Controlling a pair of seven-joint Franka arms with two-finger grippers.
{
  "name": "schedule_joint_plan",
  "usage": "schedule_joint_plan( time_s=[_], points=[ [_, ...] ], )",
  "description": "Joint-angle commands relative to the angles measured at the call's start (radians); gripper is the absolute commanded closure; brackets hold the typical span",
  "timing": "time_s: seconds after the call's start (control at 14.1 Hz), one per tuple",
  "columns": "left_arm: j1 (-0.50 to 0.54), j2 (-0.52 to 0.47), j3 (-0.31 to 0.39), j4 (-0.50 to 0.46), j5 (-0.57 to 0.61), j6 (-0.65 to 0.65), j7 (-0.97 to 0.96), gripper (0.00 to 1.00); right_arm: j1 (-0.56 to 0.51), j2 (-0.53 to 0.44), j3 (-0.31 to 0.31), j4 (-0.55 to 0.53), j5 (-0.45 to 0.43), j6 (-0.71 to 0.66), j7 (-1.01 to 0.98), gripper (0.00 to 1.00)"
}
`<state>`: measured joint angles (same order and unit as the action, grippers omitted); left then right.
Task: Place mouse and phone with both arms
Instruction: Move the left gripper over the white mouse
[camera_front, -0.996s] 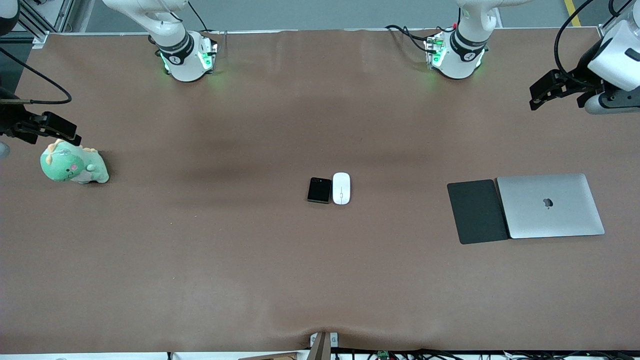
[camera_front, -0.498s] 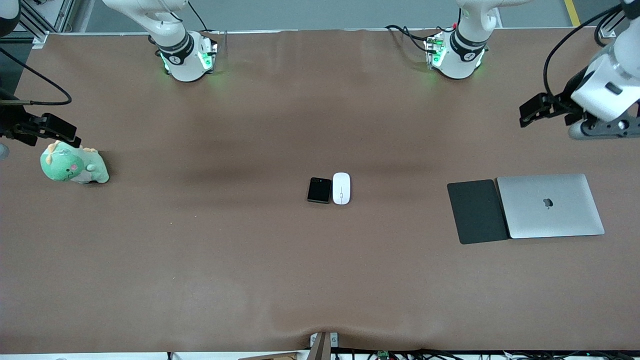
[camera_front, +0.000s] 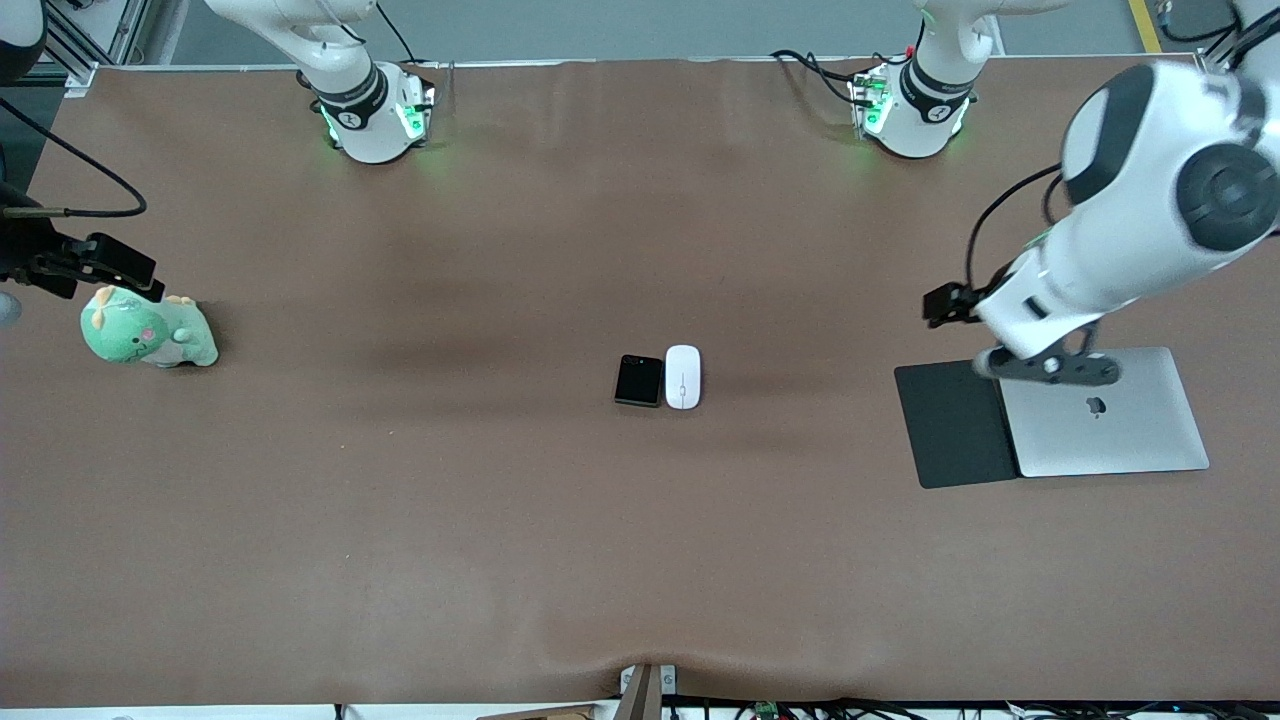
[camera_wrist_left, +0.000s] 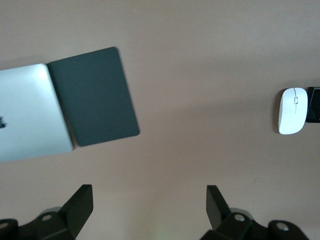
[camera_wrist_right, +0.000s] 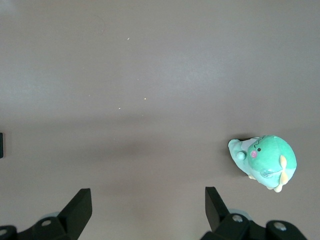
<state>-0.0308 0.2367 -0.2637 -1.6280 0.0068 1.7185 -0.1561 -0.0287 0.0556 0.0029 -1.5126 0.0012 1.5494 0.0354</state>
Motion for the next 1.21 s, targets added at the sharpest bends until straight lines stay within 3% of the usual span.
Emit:
schedule_joint_plan(
  time_s=[0.0, 0.5, 1.14],
  points=[
    [-0.046, 0.080, -0.002, 0.010, -0.005, 0.090, -0.028, 0.00, -0.014, -0.003, 0.009, 0.005, 0.003, 0.003, -0.002, 0.00],
    [-0.164, 0.251, -0.002, 0.022, -0.001, 0.289, -0.127, 0.00, -0.019, 0.004, 0.009, 0.002, 0.003, 0.001, -0.002, 0.00],
    [-0.374, 0.427, 0.009, 0.042, 0.055, 0.512, -0.439, 0.03, -0.016, 0.004, 0.009, -0.001, 0.005, 0.000, -0.002, 0.00]
  ],
)
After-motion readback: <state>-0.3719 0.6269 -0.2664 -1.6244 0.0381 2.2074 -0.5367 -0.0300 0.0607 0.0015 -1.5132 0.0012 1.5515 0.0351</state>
